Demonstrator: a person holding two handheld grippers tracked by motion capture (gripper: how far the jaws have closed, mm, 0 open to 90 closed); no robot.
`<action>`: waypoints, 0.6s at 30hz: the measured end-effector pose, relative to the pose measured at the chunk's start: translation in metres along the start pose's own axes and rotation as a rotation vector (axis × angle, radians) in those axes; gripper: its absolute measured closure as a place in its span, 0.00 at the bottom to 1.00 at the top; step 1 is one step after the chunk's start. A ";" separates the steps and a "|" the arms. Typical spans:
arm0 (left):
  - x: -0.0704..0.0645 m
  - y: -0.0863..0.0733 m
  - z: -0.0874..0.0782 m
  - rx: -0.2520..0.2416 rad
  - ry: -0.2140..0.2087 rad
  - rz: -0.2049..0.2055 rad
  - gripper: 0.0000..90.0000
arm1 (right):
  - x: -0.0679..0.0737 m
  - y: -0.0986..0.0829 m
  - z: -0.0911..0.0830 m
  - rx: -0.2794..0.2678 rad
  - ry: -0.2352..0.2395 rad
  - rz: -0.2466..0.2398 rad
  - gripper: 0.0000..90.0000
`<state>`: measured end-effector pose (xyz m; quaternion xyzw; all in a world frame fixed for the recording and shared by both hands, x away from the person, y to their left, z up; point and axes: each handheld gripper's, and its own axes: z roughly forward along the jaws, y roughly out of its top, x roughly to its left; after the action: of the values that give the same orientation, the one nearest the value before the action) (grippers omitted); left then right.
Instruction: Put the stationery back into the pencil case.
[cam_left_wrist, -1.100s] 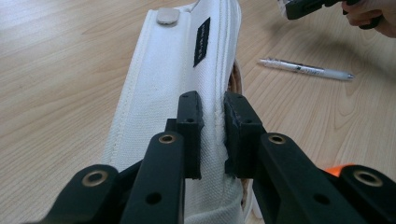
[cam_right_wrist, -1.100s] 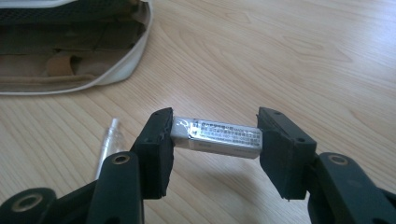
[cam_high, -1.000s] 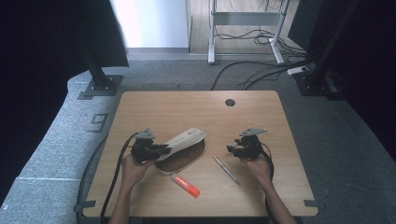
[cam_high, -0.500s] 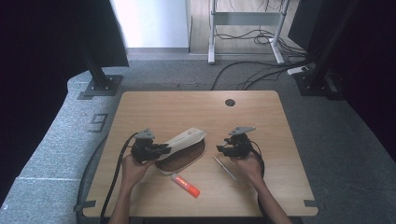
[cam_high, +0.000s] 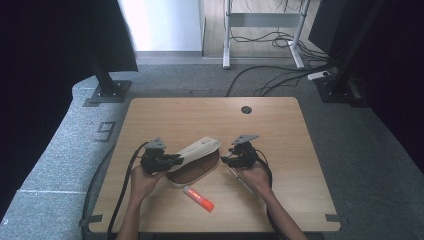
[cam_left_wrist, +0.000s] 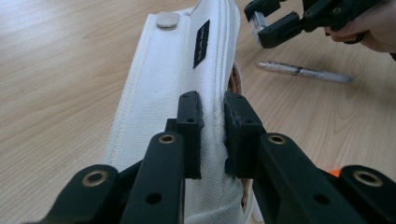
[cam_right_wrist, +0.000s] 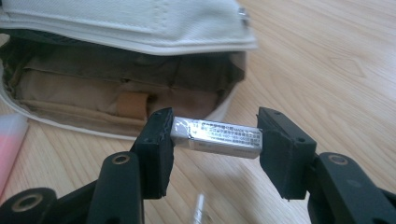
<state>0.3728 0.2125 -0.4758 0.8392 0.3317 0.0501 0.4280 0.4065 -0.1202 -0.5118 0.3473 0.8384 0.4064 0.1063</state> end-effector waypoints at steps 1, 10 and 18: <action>0.000 0.000 0.000 0.000 0.000 0.001 0.86 | 0.002 0.001 0.002 0.003 0.003 -0.006 0.52; -0.001 0.001 0.000 0.000 -0.001 0.005 0.86 | 0.014 0.011 0.023 0.024 0.028 -0.021 0.52; -0.002 0.001 0.001 0.000 -0.009 0.008 0.86 | 0.022 0.016 0.042 0.046 0.040 -0.032 0.52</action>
<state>0.3725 0.2102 -0.4753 0.8407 0.3261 0.0481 0.4295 0.4178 -0.0729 -0.5245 0.3279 0.8550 0.3921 0.0877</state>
